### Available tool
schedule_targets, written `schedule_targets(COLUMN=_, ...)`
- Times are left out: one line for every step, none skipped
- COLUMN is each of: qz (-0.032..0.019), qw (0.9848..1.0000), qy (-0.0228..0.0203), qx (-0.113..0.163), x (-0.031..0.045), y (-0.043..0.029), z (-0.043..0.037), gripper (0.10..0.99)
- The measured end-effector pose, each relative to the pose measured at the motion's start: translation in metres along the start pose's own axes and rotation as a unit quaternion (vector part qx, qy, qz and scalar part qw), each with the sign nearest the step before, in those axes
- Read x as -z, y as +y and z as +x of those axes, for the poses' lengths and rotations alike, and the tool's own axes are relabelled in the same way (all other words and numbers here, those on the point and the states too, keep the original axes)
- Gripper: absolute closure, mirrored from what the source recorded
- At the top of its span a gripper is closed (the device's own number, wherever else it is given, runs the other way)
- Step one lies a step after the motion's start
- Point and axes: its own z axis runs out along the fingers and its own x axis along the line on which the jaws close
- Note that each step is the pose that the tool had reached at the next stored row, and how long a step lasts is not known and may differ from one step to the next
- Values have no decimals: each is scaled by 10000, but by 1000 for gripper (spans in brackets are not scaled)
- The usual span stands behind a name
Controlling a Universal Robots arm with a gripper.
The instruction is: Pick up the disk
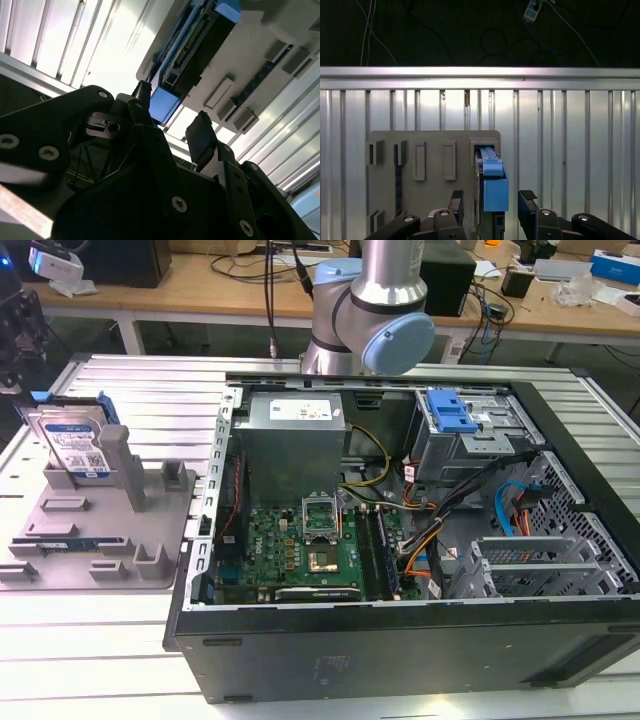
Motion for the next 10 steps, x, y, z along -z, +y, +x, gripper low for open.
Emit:
schedule_targets(qz=0, qw=10000, qy=0, qx=0, x=-5, y=1, z=0, gripper=529)
schedule_targets(qz=0, qw=10000, qy=1, qx=0, x=-14, y=3, z=0, gripper=529)
schedule_targets(qz=0, qw=10000, qy=0, qx=0, x=-21, y=5, z=0, gripper=529)
schedule_targets(qz=1, qw=10000, qy=0, qx=0, x=-28, y=6, z=0, gripper=529)
schedule_targets(qz=1, qw=10000, qy=0, qx=0, x=-35, y=8, z=1, gripper=529)
schedule_targets(qz=1, qw=10000, qy=0, qx=0, x=-41, y=10, z=0, gripper=529)
schedule_targets(qz=0, qw=10000, qy=1, qx=0, x=-48, y=11, z=1, gripper=529)
schedule_targets(qz=0, qw=10000, qy=1, qx=0, x=-54, y=12, z=1, gripper=529)
schedule_targets(qz=1, qw=10000, qy=1, qx=0, x=-62, y=13, z=1, gripper=529)
schedule_targets(qz=0, qw=10000, qy=1, qx=0, x=-67, y=14, z=1, gripper=529)
